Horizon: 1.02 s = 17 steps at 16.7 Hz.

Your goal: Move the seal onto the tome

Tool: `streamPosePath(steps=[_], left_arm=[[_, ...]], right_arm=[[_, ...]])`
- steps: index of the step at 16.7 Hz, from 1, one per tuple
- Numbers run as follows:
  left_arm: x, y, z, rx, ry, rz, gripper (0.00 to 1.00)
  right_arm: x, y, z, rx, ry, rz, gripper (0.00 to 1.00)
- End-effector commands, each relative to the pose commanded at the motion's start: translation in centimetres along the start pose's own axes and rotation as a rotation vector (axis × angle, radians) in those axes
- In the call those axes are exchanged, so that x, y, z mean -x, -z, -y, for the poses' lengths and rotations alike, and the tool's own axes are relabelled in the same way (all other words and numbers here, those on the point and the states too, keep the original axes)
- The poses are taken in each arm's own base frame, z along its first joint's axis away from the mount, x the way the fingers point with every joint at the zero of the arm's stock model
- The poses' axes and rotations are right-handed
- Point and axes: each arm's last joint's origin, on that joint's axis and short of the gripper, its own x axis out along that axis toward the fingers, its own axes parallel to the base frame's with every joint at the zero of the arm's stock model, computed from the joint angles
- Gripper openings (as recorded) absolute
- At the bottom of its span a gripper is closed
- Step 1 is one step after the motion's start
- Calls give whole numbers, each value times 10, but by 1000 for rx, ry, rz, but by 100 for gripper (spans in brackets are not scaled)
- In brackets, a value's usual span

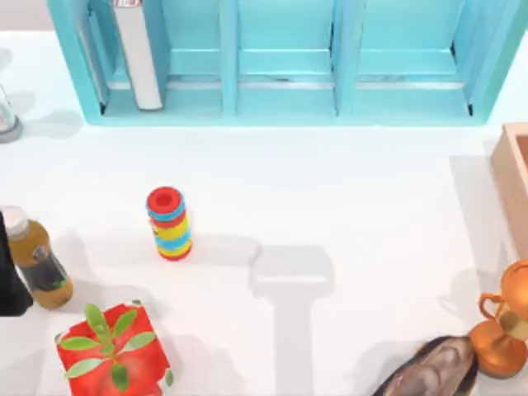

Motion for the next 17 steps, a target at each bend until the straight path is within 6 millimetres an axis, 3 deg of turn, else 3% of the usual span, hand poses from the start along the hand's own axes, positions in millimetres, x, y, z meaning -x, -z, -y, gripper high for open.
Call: streamPosePath(steps=[4,9,13,17], left_arm=[[-1,-5,0,1,0,11,100],[-18,-41,5,9,6,54,100],[-61,-66,16,17,24,39,100],[-127,-61,41,16,51,-11,100]], right_arm=[[0,0,0,0,0,0,100],[0,0,0,0,0,0,100],[0,0,0,0,0,0,100],[0,0,0,0,0,0,100]])
